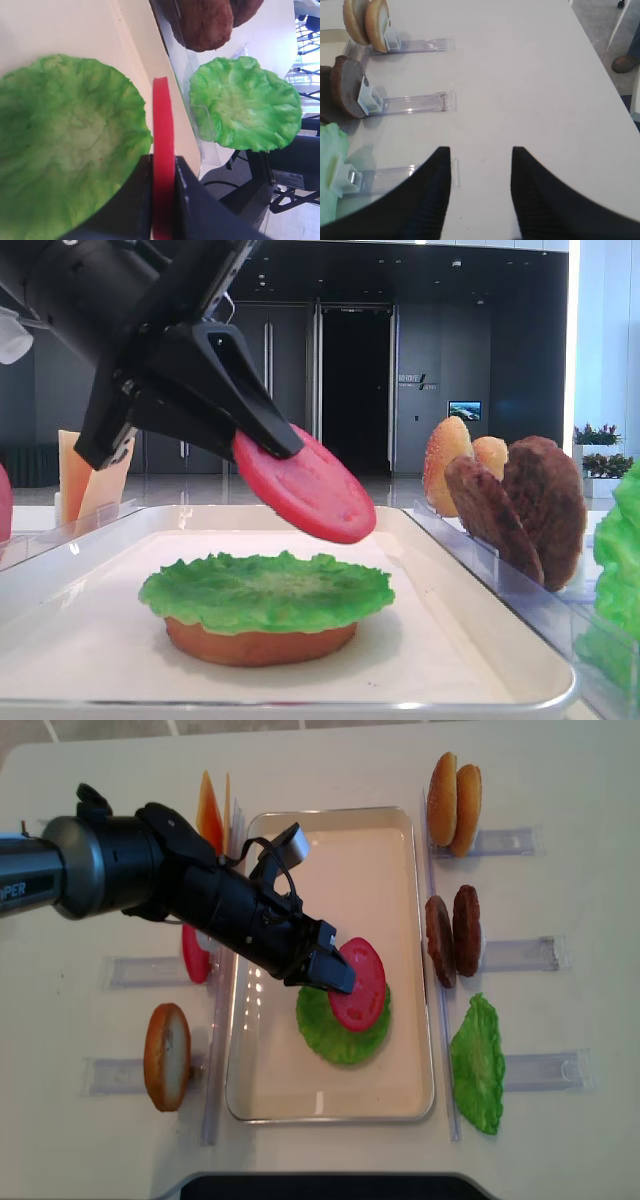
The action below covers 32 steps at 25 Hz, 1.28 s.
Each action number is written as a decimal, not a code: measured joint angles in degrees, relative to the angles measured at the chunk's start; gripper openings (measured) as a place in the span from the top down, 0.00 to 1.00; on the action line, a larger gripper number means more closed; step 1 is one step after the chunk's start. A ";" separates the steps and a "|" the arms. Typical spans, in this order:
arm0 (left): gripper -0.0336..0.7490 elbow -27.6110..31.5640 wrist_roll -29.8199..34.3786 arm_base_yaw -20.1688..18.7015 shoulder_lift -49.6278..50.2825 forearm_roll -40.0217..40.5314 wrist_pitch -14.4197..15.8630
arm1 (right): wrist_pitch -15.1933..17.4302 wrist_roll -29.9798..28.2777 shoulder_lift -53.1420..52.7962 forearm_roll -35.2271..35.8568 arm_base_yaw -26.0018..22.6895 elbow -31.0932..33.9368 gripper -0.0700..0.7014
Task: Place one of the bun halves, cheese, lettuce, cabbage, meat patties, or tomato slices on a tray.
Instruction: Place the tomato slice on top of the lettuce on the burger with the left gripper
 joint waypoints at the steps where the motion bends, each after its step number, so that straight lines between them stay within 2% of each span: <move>1: 0.89 0.00 0.00 0.00 0.00 0.00 0.00 | 0.00 0.00 0.00 0.00 0.00 0.00 0.51; 29: 0.89 0.00 1.91 0.00 4.10 1.68 0.25 | 0.00 0.00 0.00 0.00 0.00 0.00 0.51; 32: 0.84 0.00 0.49 0.00 4.10 3.05 0.25 | 0.00 0.00 0.00 0.00 0.00 0.00 0.51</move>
